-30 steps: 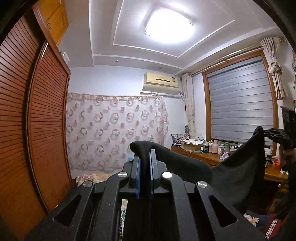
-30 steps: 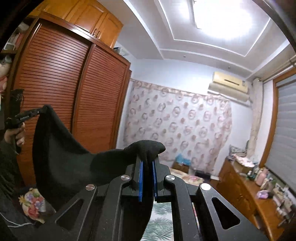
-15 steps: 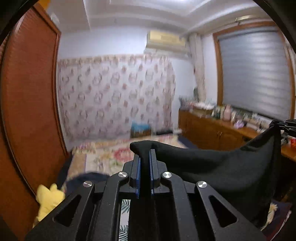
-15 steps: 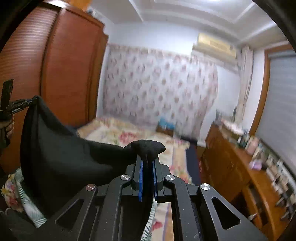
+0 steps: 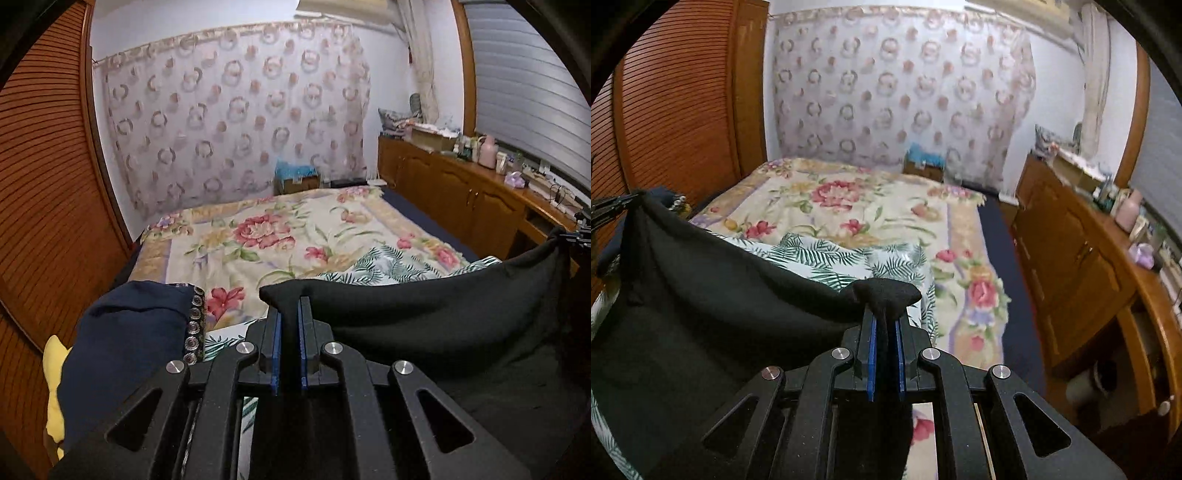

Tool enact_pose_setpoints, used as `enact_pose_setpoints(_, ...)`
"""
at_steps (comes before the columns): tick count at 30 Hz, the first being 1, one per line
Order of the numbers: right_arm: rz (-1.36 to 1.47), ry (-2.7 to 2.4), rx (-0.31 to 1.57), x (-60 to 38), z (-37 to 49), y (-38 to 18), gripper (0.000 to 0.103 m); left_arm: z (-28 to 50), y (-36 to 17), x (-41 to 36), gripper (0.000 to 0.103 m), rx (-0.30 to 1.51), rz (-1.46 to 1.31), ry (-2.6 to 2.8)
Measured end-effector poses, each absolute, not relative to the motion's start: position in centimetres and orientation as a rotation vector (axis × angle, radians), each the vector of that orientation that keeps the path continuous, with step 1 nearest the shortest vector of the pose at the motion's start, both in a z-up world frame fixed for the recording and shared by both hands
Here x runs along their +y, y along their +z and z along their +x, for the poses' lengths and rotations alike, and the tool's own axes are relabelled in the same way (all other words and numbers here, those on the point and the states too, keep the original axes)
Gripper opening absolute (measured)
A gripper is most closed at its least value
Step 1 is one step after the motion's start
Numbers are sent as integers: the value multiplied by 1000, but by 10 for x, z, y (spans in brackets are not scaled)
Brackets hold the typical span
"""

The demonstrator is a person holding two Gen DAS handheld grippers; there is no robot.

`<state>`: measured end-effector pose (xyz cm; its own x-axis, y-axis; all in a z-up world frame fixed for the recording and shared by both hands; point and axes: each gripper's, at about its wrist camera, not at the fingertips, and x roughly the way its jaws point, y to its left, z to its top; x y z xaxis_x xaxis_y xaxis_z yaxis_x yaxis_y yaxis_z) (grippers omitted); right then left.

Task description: Fold small clothes

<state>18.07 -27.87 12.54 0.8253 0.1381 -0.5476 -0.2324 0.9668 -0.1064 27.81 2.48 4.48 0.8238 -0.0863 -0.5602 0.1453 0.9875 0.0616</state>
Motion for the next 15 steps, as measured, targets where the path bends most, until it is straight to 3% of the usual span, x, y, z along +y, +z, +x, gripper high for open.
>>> enact_pose_setpoints(15,-87,233,637,-318,203,84,8,322,12,23,12,707,90,-161)
